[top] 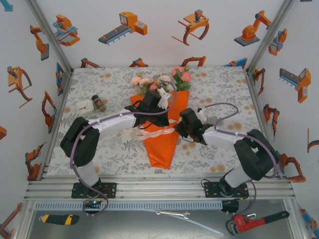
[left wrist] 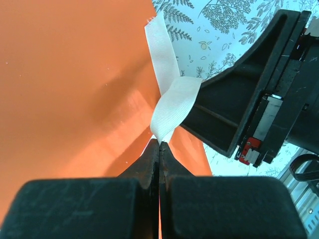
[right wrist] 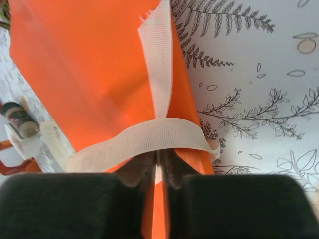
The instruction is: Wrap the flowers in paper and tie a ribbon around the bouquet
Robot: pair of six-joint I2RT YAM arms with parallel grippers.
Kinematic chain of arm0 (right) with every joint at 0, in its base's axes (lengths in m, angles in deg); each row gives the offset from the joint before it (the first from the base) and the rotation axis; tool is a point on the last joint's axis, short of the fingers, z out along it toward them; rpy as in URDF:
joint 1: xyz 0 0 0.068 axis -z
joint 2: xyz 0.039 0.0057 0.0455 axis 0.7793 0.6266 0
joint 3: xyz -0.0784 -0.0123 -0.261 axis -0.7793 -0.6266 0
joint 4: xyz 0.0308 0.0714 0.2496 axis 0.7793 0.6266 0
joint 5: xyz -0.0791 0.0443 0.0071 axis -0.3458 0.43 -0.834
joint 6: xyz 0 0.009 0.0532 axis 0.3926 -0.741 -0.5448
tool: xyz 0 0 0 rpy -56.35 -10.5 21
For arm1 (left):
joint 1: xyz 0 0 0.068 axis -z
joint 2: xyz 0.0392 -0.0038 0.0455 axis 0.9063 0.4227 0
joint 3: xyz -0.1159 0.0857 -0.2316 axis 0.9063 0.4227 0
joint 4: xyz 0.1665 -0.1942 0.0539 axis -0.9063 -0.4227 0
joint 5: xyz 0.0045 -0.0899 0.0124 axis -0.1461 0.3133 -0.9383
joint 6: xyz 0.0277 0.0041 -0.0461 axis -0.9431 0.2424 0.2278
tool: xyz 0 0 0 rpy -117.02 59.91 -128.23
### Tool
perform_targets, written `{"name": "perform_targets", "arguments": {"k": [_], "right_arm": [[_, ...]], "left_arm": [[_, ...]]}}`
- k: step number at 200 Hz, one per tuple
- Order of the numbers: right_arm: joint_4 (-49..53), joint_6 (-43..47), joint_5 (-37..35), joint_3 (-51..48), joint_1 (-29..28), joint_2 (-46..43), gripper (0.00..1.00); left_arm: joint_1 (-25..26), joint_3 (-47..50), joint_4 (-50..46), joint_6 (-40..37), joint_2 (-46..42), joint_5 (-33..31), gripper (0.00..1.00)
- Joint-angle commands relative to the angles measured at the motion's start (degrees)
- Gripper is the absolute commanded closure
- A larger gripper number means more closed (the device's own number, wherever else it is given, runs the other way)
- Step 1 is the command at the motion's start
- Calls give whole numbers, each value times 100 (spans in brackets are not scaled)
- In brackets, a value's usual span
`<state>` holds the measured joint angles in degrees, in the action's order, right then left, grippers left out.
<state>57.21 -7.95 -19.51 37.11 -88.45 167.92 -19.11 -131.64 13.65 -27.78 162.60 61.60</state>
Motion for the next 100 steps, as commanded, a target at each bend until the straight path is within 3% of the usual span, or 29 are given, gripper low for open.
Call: {"name": "perform_targets", "arguments": {"k": [1, 38, 62, 82, 100], "right_arm": [[209, 269, -157, 88, 12, -434, 100], [549, 550, -517, -312, -440, -1729, 100], [1146, 657, -583, -312, -469, -2343, 100], [1352, 1106, -1082, -257, -423, -2637, 100], [1471, 1250, -1282, -249, 1, -2789, 100]], "left_arm": [[-92, -47, -32, 161, 19, -164, 100], [-179, -152, -47, 221, 157, -332, 100], [-190, -279, -165, 208, 352, -363, 100], [-186, -234, -113, 222, 343, -299, 100], [-192, -86, -58, 217, 138, -336, 82]]}}
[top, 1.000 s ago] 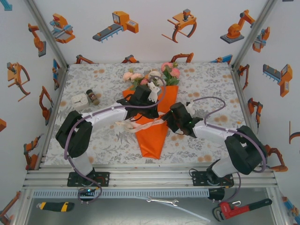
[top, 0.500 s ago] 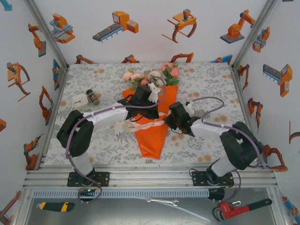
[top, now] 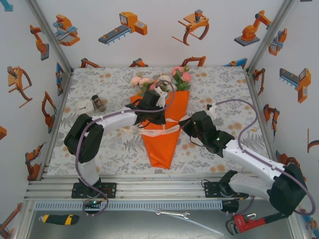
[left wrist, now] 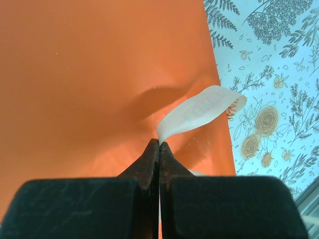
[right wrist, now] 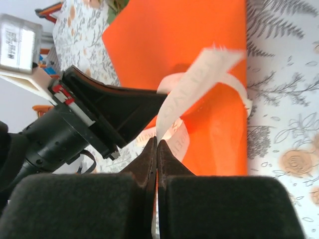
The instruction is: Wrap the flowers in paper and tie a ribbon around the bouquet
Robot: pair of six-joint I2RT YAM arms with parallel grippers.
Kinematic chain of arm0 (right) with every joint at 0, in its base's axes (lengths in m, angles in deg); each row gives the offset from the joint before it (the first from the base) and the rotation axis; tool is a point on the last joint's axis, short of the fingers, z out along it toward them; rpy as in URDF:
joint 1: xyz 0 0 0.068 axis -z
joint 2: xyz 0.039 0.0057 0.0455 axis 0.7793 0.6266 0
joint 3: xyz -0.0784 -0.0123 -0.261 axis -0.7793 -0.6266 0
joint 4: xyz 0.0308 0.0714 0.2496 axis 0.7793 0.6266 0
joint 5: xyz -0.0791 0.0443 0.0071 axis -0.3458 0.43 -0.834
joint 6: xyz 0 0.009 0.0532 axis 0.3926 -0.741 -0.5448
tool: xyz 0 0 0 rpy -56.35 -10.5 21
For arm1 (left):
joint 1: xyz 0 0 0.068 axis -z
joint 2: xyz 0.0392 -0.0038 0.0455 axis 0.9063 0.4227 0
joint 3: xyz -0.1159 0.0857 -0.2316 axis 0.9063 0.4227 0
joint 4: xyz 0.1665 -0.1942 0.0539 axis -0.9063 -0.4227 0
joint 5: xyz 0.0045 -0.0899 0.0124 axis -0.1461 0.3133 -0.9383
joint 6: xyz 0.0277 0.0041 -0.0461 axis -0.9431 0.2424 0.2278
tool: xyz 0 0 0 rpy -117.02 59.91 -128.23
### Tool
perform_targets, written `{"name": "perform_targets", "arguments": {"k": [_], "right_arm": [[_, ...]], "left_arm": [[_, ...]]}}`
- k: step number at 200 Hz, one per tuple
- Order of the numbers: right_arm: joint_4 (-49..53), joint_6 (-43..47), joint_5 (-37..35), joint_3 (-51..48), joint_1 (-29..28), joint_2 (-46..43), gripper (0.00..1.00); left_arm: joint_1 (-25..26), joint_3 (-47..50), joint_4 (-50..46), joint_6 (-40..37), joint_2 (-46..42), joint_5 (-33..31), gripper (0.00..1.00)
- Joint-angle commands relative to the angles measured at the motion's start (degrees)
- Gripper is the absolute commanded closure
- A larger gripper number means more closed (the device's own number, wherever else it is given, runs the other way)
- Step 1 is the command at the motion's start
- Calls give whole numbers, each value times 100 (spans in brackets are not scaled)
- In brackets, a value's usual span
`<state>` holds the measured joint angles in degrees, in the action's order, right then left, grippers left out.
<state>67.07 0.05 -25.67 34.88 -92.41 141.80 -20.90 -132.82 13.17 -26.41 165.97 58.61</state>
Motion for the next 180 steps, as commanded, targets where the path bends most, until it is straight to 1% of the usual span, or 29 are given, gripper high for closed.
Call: {"name": "perform_targets", "arguments": {"k": [1, 12, 23, 31, 47, 57, 69, 78, 91, 109, 115, 122, 131, 136, 150, 154, 158, 180], "right_arm": [[485, 443, -656, -33, 444, -187, 100], [378, 332, -427, -114, 914, -271, 100], [95, 401, -215, -238, 1335, -306, 100], [80, 424, -112, -251, 1572, -271, 100], [76, 570, 184, -235, 1942, -136, 100], [109, 602, 283, -242, 2079, -93, 100], [111, 603, 356, -276, 2167, -71, 100], [103, 603, 435, -286, 2198, -51, 100], [66, 635, 574, -286, 2206, 10, 100], [-35, 655, 772, -286, 2205, 94, 100], [-73, 656, 838, -289, 2210, 121, 100], [-109, 664, 900, -286, 2210, 154, 100], [-129, 673, 968, -278, 2208, 193, 100], [-141, 673, 996, -278, 2211, 209, 100], [-148, 695, 1055, -260, 2206, 251, 100], [-152, 699, 1062, -252, 2207, 253, 100], [-150, 699, 1071, -251, 2206, 260, 100], [-157, 726, 1094, -235, 2209, 262, 100]], "left_arm": [[-10, 43, -1, 77, -220, -44, 81], [-21, 142, -20, 84, -417, -123, 74], [-50, 214, -141, 110, -635, -294, 68], [-91, 297, -217, 129, -792, -401, 65], [-208, 508, -441, 274, -1136, -815, 63], [-330, 653, -699, 459, -1336, -1211, 63], [-562, 878, -1058, 954, -1559, -1787, 63], [-829, 1078, -1297, 1468, -1688, -1998, 63], [-1253, 1452, -1415, 2247, -1828, -2019, 65], [-1760, 1960, -1250, 2910, -1929, -1906, 66], [-1914, 2095, -1145, 3074, -1932, -1778, 65], [-2076, 2247, -1010, 3272, -1930, -1607, 59], [-2236, 2425, -821, 3542, -1921, -1402, 55], [-2291, 2506, -728, 3660, -1901, -1319, 51], [-2379, 2640, -676, 3948, -1870, -1321, 47], [-2390, 2669, -688, 4022, -1861, -1354, 43], [-2399, 2700, -685, 4094, -1862, -1398, 41], [-2471, 2818, -465, 4269, -1800, -1336, 38]]}}
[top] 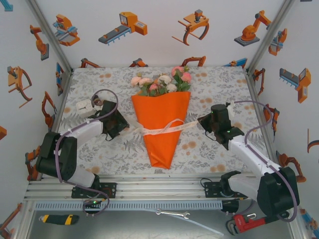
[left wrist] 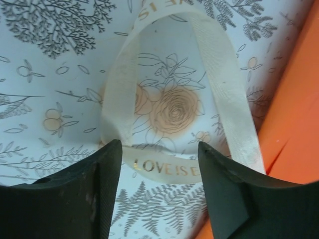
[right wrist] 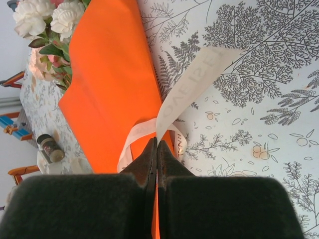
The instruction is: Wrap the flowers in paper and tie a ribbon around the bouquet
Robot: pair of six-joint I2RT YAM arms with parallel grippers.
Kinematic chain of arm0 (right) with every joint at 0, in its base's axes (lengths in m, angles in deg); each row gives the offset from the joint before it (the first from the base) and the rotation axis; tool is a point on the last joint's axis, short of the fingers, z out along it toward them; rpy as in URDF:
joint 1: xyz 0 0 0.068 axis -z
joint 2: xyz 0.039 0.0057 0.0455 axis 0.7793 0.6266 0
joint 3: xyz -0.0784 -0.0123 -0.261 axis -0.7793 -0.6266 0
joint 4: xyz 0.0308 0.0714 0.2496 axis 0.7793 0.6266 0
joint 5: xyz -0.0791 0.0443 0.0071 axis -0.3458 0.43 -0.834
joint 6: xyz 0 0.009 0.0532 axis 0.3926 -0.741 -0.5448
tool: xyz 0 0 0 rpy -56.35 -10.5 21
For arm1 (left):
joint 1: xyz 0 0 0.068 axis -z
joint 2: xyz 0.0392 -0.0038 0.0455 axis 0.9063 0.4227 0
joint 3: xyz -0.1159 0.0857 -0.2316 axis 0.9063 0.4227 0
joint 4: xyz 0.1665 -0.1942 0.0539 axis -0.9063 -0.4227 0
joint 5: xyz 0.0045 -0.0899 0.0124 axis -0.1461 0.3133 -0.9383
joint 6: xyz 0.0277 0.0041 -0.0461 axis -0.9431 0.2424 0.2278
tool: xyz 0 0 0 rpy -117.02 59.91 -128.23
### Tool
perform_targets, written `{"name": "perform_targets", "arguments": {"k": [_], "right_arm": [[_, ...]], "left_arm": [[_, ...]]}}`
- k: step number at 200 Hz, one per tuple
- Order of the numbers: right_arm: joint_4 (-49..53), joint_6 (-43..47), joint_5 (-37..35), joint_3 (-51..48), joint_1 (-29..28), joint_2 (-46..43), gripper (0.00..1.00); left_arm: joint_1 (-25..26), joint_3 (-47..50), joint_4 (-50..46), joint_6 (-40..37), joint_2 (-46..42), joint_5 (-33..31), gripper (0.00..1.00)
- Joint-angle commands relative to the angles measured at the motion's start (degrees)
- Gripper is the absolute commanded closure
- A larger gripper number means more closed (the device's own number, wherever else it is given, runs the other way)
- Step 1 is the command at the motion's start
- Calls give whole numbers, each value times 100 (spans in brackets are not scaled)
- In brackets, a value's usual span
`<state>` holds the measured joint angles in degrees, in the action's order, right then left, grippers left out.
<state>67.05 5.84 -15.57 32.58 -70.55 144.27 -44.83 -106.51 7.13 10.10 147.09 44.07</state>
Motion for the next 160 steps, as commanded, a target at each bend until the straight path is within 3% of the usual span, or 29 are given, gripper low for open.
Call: {"name": "perform_targets", "arguments": {"k": [1, 38, 72, 88, 160], "right_arm": [[-154, 147, 84, -5, 26, 13, 100], [-120, 258, 112, 72, 24, 8, 100], [29, 401, 44, 204, 25, 0, 100], [22, 412, 65, 228, 23, 43, 100], [46, 456, 86, 251, 20, 49, 100]], "left_arm": [[-76, 189, 133, 627, 89, 110, 38], [-172, 91, 90, 758, 191, 55, 37], [-177, 58, -1128, 761, -489, -1500, 41], [-180, 102, -1374, 637, -736, -1927, 41], [-289, -136, -961, 532, 161, -717, 43]]}}
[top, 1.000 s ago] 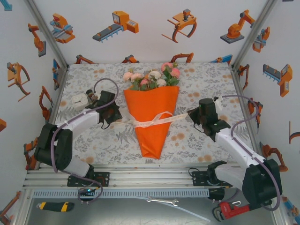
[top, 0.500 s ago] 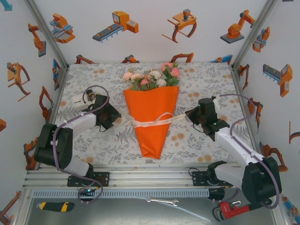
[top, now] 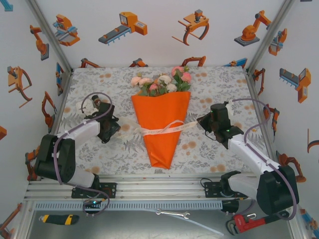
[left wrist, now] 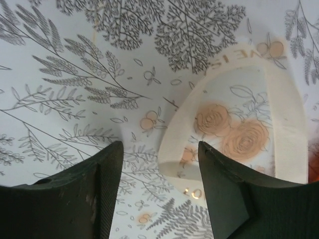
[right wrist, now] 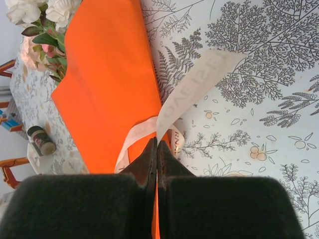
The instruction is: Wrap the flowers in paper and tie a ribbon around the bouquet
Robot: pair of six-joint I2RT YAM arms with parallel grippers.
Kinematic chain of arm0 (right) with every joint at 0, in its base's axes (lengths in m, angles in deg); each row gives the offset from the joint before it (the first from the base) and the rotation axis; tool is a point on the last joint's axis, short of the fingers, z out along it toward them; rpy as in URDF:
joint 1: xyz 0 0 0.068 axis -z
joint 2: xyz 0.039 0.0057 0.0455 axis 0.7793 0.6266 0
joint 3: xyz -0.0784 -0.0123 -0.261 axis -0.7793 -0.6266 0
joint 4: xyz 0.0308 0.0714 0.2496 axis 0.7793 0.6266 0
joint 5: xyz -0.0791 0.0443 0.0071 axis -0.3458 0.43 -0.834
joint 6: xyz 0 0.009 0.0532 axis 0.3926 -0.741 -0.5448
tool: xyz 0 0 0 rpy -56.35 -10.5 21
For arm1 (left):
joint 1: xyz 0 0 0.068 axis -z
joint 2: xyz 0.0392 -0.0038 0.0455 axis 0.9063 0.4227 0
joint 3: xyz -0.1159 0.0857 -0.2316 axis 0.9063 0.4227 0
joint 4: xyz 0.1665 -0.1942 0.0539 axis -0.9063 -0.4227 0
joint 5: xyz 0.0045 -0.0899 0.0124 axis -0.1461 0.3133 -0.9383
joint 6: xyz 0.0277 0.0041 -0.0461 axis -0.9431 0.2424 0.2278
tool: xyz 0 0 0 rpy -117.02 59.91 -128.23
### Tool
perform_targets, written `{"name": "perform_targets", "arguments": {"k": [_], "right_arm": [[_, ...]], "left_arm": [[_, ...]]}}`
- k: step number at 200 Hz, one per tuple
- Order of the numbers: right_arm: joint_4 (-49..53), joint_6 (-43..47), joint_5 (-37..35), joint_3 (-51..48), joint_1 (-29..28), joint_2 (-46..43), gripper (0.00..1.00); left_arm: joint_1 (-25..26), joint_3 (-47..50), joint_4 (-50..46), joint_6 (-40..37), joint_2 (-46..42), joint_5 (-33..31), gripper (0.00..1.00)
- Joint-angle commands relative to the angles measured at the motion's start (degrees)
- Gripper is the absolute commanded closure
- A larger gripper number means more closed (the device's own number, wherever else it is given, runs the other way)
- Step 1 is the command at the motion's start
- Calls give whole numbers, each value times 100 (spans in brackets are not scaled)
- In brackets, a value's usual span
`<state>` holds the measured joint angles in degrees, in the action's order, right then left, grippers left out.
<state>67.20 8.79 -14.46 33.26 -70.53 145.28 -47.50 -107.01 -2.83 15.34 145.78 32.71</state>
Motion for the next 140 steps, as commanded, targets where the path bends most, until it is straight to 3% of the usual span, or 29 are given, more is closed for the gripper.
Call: {"name": "perform_targets", "arguments": {"k": [1, 50, 81, 140], "right_arm": [[32, 165, -31, 187, 17, -57, 100], [50, 214, -90, 215, 65, -36, 100], [81, 506, -78, 332, 594, -9, 100], [208, 1426, 269, 683, 1643, 571, 100]], "left_arm": [[-20, -80, 45, 11, 301, 425, 43], [-51, -164, 327, -141, 444, 479, 100], [-397, -361, 35, -470, -11, 130, 100], [-1890, 29, 62, -562, -858, 354, 100]]}}
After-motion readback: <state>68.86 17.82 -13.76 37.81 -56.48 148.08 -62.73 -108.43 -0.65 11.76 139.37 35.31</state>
